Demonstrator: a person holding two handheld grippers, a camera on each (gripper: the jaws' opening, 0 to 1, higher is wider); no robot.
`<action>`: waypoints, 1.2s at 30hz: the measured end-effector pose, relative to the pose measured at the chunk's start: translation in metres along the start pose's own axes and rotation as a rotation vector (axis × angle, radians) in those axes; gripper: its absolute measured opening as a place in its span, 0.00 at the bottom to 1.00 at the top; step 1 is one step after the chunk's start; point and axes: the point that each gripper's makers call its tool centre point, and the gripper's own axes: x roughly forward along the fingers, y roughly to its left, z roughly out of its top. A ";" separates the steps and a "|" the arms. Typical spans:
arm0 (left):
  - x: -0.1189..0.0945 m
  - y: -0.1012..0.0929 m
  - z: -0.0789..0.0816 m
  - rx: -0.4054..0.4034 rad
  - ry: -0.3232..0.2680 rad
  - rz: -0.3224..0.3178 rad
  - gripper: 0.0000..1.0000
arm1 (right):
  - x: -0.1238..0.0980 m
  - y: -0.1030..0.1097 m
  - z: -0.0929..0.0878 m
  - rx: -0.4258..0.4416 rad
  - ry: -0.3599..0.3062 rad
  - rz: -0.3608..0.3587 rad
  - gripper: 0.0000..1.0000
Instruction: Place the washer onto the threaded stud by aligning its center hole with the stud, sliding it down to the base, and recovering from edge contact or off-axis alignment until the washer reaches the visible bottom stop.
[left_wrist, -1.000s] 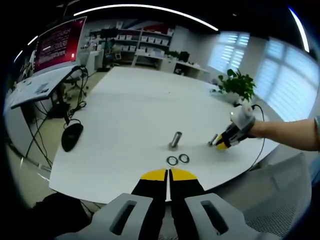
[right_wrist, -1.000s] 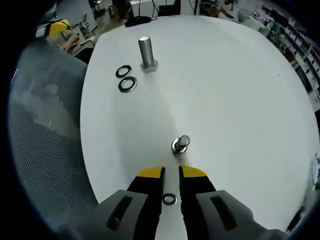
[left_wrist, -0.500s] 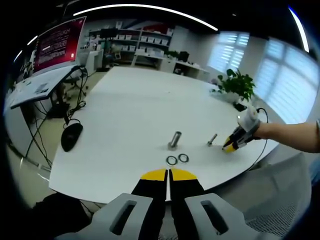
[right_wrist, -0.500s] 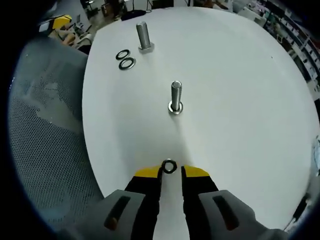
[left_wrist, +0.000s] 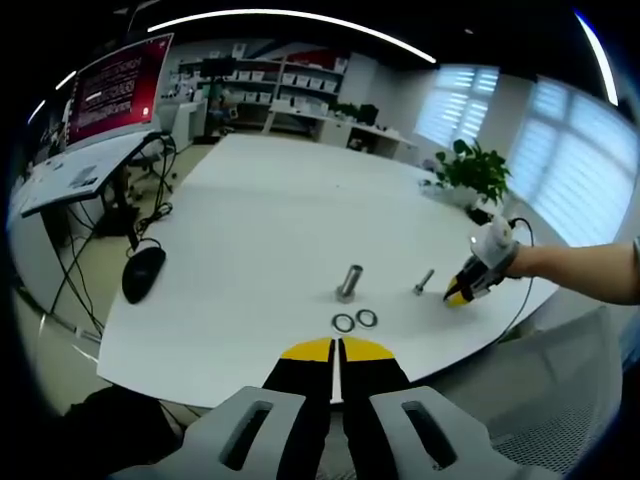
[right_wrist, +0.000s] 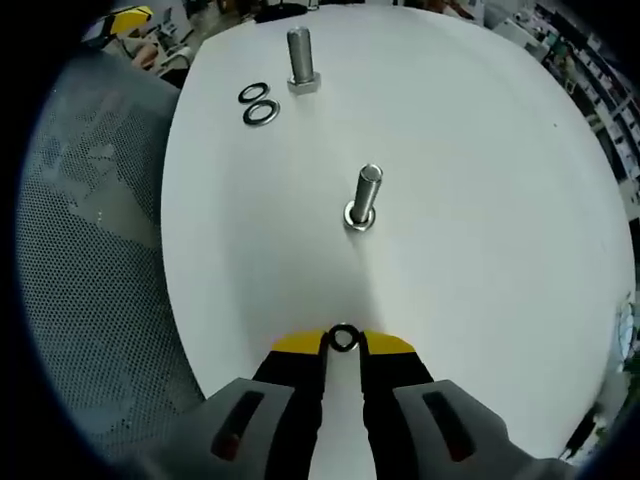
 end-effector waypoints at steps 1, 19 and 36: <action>0.000 0.000 0.000 0.000 -0.001 0.000 0.00 | 0.000 0.000 0.000 -0.002 -0.002 0.002 0.15; 0.001 0.000 -0.001 0.003 0.004 0.005 0.01 | -0.001 -0.003 -0.001 0.080 -0.047 0.030 0.25; 0.001 0.000 0.000 0.001 0.003 0.003 0.01 | -0.002 -0.004 -0.006 0.003 -0.014 0.025 0.24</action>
